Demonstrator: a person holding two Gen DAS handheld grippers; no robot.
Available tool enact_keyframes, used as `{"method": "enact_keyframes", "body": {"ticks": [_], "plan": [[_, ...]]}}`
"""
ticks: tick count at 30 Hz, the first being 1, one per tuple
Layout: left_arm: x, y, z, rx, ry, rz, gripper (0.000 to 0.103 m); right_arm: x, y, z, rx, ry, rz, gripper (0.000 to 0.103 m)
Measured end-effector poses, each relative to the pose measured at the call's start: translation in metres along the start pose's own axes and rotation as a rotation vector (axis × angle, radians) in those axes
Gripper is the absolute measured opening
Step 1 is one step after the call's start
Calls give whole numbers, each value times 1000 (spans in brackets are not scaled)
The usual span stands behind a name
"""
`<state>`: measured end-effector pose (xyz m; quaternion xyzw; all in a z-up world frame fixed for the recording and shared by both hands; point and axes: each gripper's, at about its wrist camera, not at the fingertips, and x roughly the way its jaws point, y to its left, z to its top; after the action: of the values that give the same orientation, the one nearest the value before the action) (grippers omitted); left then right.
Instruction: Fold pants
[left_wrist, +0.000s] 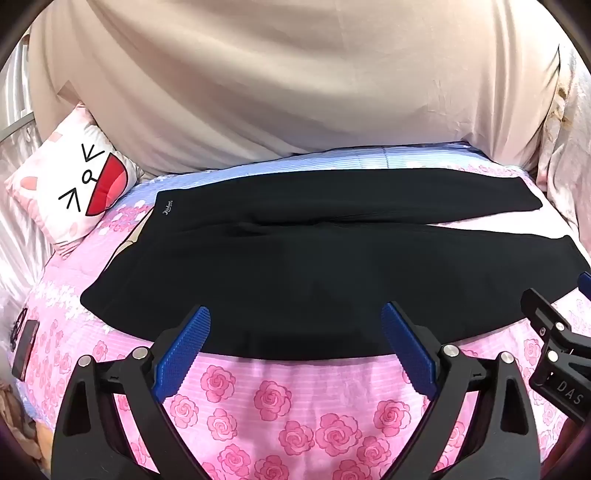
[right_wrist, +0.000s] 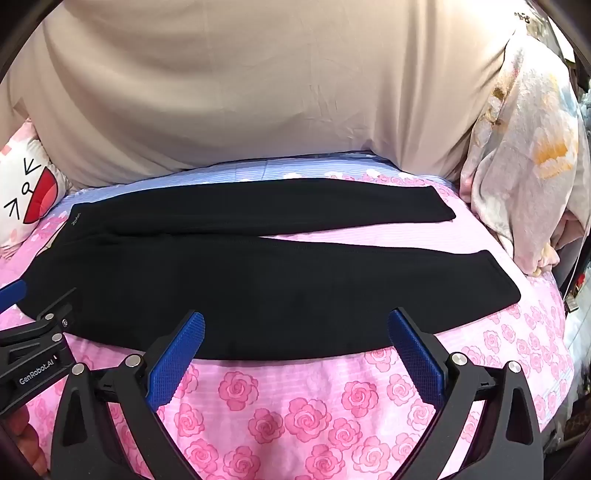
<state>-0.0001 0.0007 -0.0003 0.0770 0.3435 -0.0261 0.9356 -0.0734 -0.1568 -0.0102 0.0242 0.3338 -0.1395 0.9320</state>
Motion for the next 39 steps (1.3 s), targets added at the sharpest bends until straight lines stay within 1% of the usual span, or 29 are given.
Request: {"method": "enact_keyframes", "body": {"ticks": [1, 4, 11, 13, 16, 23, 39], "plan": [[1, 0, 0, 2, 13, 2, 92, 0, 0, 0, -1, 2, 0, 98], [3, 1, 1, 2, 14, 7, 92, 0, -1, 0, -2, 7, 3, 98], [4, 0, 3, 3, 5, 1, 92, 0, -10, -6, 0, 7, -7, 98], [5, 0, 1, 1, 3, 4, 92, -2, -6, -7, -3, 8, -9, 98], [3, 1, -1, 7, 4, 3, 92, -2, -9, -9, -1, 6, -7, 98], [3, 0, -2, 11, 5, 2, 92, 0, -16, -8, 2, 8, -2, 98], [7, -4, -2, 15, 11, 1, 92, 1, -18, -9, 6, 10, -4, 98]]}}
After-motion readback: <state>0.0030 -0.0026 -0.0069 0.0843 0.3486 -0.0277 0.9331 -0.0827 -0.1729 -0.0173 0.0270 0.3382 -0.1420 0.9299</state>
